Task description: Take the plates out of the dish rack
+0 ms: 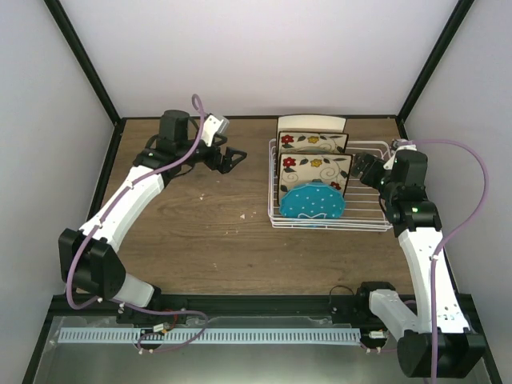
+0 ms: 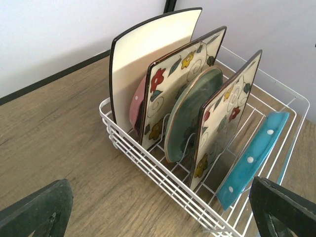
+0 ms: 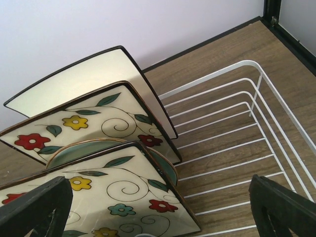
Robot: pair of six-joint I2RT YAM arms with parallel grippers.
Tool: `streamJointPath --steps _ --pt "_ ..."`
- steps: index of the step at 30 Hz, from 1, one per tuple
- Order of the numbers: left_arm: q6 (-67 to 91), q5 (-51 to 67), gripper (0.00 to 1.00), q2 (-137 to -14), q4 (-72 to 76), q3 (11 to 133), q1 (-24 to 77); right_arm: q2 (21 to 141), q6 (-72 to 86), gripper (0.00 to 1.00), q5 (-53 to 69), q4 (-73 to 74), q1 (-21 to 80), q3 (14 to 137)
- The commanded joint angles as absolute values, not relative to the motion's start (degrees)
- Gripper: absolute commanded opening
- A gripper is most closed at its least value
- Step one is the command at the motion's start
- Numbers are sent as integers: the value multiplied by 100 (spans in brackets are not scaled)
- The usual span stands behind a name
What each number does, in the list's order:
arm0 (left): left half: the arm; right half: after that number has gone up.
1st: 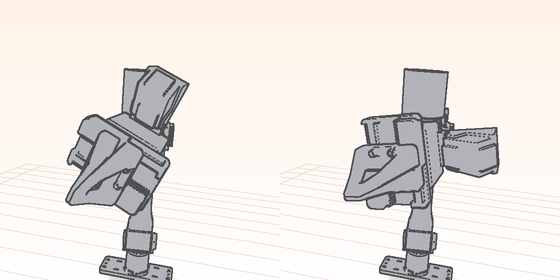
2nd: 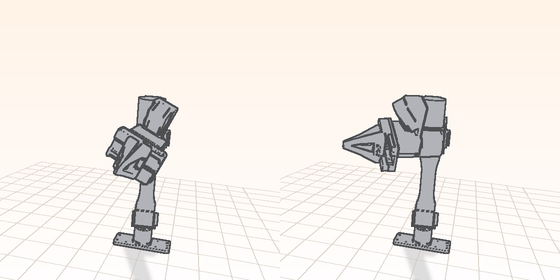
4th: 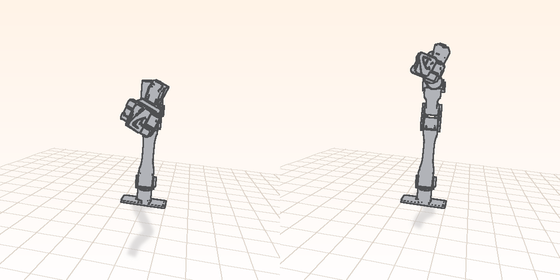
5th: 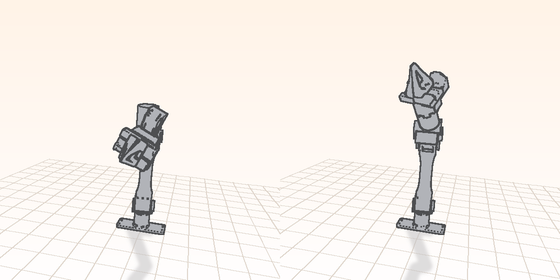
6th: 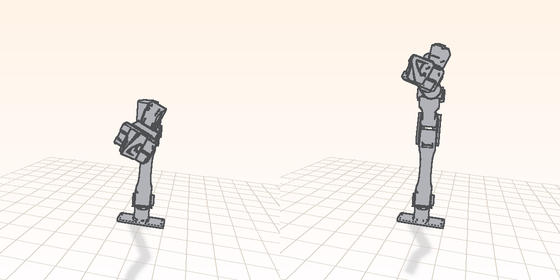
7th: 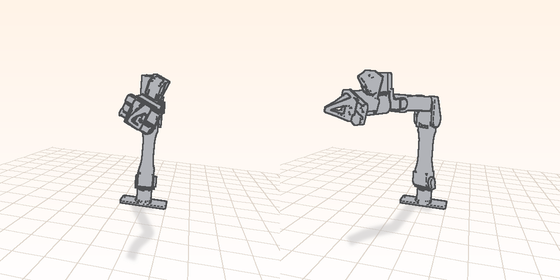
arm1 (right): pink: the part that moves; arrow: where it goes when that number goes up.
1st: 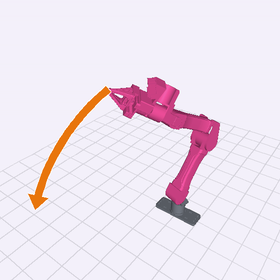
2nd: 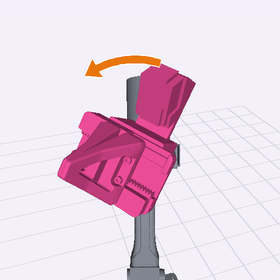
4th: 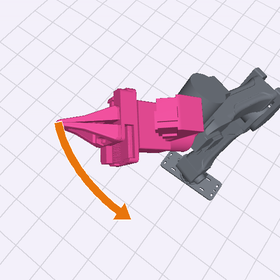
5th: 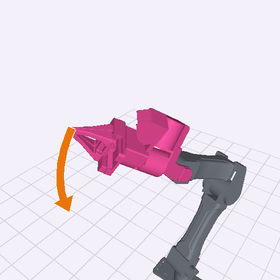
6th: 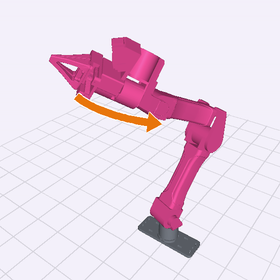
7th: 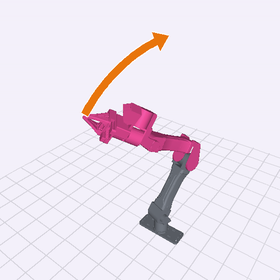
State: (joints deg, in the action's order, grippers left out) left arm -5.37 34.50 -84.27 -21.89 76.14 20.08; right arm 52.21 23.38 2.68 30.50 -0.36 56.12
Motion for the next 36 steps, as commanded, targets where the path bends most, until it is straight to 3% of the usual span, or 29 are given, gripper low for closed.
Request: streamJointPath --steps 1,7,14,21,26,33,36 --pt "-829 3318 100 -8548 -2063 7643 2096 5237 2295 100 127 3118 26 5805" --pt "-978 3240 100 -9128 -1905 8577 2313 5276 1336 100 850 3176 27 5842" --pt "-2341 3076 98 -9444 -2308 8914 3540 5007 1684 100 880 3138 26 5787" --pt "-3195 2507 82 -9601 -2296 8641 4350 4613 1893 100 756 3167 26 5535" --pt "-3657 2031 63 -9827 -2026 8503 4629 4581 1918 100 697 3230 26 5493" --pt "-3820 1615 49 -10480 -1819 8772 4802 4538 1878 100 666 3289 29 5521" --pt "-3812 1546 49 -10633 -1790 8856 4847 4539 1810 100 609 3378 24 5520"
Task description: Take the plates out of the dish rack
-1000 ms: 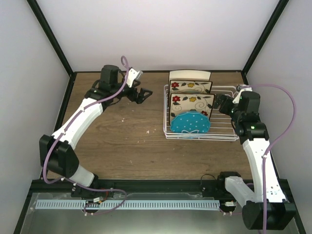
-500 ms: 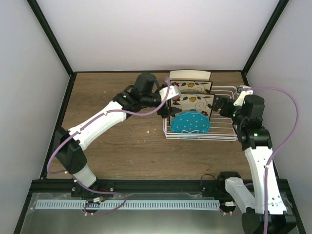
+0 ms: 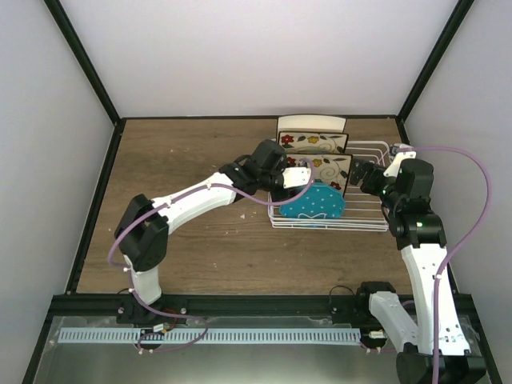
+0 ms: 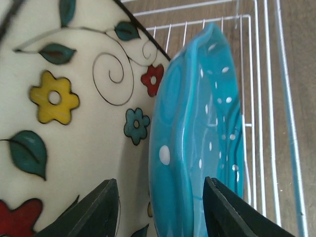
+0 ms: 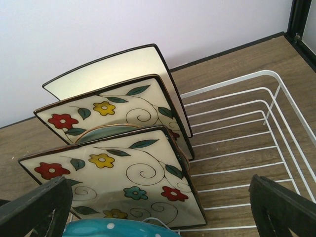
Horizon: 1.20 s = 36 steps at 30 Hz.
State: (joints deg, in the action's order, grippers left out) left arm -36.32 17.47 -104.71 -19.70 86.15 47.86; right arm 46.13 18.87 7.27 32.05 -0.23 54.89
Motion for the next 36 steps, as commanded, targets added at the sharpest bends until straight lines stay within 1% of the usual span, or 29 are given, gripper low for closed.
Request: streamJointPath --steps 1,3,4,8,10,16,21,28,36 --pt "-3814 1527 49 -10685 -1777 8866 4856 4542 1784 100 607 3408 26 5524" --pt "-3811 1500 48 -10785 -1756 8889 4876 4573 1715 100 573 3472 26 5554" --pt "-3806 1483 44 -10850 -1758 8909 4885 4583 1688 100 552 3503 31 5574" --pt "-3695 1408 16 -11024 -1827 9093 4915 4605 1562 100 433 3583 26 5654" --pt "-3604 1406 5 -11053 -1879 9192 4931 4614 1524 100 377 3609 22 5660" --pt "-3371 1340 4 -10877 -2059 9423 5020 4627 1476 100 351 3647 26 5605" --pt "-3218 1222 4 -10499 -2147 9716 5028 4641 1492 100 371 3594 26 5525" --pt "-3307 1048 4 -10096 -2341 10401 5034 4758 1550 100 463 3495 26 5485" --pt "-3458 995 4 -9535 -2249 10678 5023 4822 1682 100 506 3378 33 5473"
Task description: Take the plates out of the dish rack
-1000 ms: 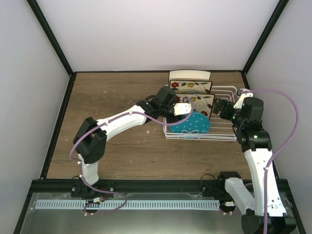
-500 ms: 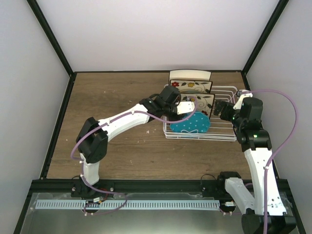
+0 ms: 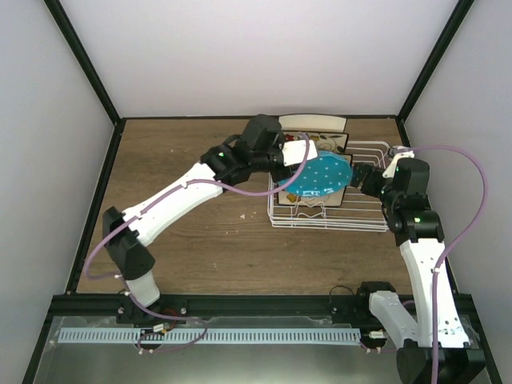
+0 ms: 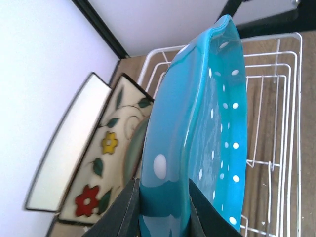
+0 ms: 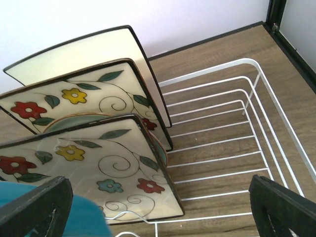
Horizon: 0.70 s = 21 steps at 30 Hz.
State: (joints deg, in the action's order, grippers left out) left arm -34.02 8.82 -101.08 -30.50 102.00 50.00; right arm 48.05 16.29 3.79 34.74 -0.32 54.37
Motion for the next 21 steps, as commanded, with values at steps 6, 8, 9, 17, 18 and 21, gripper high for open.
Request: streamJointPath --steps 6,8,9,17,18,21 --pt "-3124 746 4 -9057 -1512 10724 4771 4893 1775 100 587 3294 25 5493" --pt "-2935 592 4 -8808 -1017 10723 4533 4904 1814 100 620 3285 26 5478" --pt "-2786 491 4 -8699 -782 10735 4373 4904 1840 100 638 3276 26 5462" --pt "-1056 130 4 -8135 118 10676 2035 4936 2028 100 809 3101 27 5238" --pt "-654 178 4 -8126 32 10558 1691 4958 2042 100 818 3078 29 5248" --pt "578 599 4 -8234 -461 10218 673 5030 2048 100 839 3027 26 5291"
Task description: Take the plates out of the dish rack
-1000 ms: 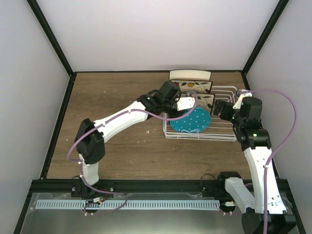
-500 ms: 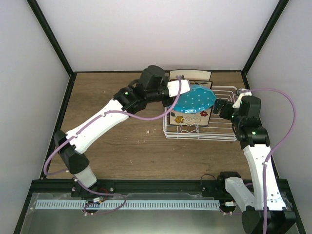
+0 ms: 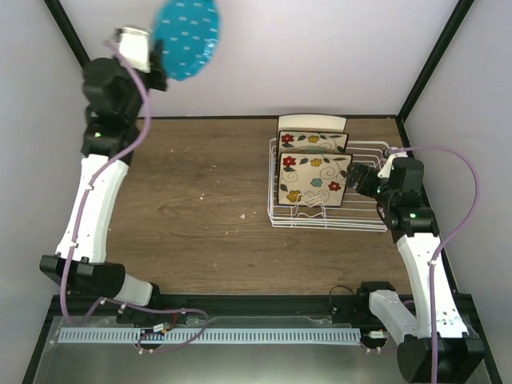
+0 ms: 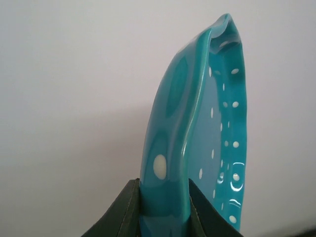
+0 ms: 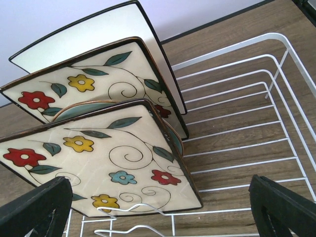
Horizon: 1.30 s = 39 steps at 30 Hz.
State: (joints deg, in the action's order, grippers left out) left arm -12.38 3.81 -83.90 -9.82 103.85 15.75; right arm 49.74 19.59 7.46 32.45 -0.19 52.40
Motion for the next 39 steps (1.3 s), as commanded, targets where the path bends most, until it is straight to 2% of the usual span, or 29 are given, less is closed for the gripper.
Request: streamJointPath --steps 1,6,11,15,23,32,39 --pt "1003 793 4 -8287 -594 10073 360 5050 2048 100 842 3016 26 5306" --pt "2380 1785 4 -8567 -819 9068 -440 5108 2019 100 796 3038 24 5404" --pt "3380 2924 4 -9062 -583 8060 -545 5106 2015 100 765 3069 27 5452" --pt "3960 3379 4 -9573 -250 7661 -466 5083 2019 100 773 3068 26 5475" --pt "4469 3617 4 -10653 -224 7712 -168 5008 2081 100 743 3119 26 5493" --pt "4638 3553 4 -11024 -325 7492 450 4850 2128 100 608 3253 26 5459" --pt "4669 3370 4 -11282 -405 7453 572 4637 2147 100 452 3437 27 5407"
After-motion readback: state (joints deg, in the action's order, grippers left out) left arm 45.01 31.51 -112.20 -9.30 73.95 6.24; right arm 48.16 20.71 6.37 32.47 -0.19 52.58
